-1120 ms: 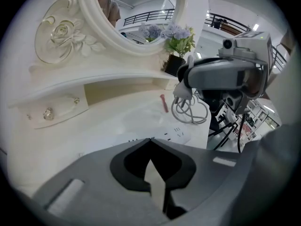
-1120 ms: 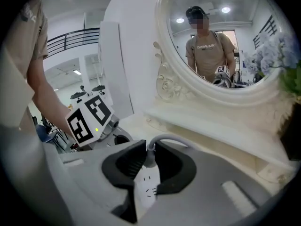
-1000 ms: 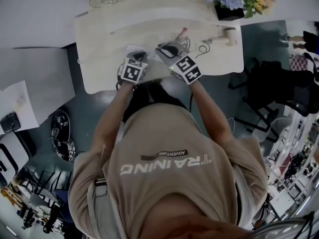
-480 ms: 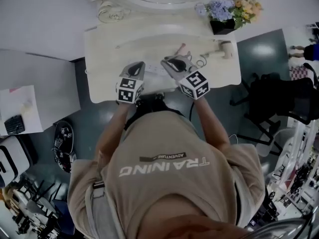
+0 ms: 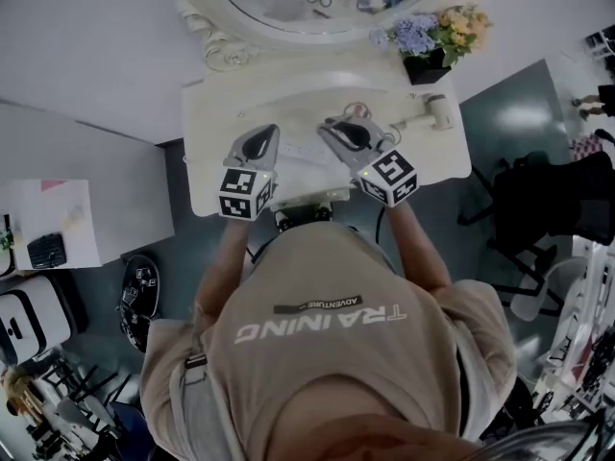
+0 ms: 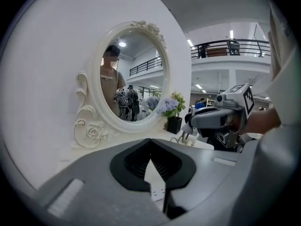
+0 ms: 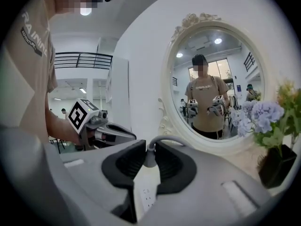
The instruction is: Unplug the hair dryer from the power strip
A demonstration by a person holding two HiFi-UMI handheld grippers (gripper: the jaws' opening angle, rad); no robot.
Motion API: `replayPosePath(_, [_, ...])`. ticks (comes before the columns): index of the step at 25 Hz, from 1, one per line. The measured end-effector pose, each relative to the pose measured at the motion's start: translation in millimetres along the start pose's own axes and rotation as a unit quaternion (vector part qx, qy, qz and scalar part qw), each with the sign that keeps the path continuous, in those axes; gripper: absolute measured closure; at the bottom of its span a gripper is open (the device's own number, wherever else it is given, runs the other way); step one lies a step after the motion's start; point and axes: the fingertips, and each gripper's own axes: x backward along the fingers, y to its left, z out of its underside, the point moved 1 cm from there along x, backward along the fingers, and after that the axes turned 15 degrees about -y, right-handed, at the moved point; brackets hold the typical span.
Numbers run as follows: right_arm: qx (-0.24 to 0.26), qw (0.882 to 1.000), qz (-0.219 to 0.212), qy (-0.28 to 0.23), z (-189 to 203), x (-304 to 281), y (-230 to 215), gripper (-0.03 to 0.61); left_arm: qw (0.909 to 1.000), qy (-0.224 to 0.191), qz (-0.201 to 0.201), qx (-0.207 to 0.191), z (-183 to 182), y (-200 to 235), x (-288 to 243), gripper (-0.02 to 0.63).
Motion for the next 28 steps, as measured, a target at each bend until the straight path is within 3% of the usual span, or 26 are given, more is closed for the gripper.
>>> replayPosePath(14, [-0.007,0.997,0.006,-0.074,-62,8,7,0.509,0.9956,-0.084,0.006,-0.04,-92,-9,27,0.612])
replayPosePath(23, [-0.004,0.998,0.005,-0.068,-64,4,7,0.509,0.9934,-0.113,-0.003,-0.018,-104,4,31,0.612])
replayPosePath(28, [0.0,0.998,0.01,-0.07,-66,6,2,0.509,0.9933,-0.113,-0.003,-0.025,-105,3,29,0.612])
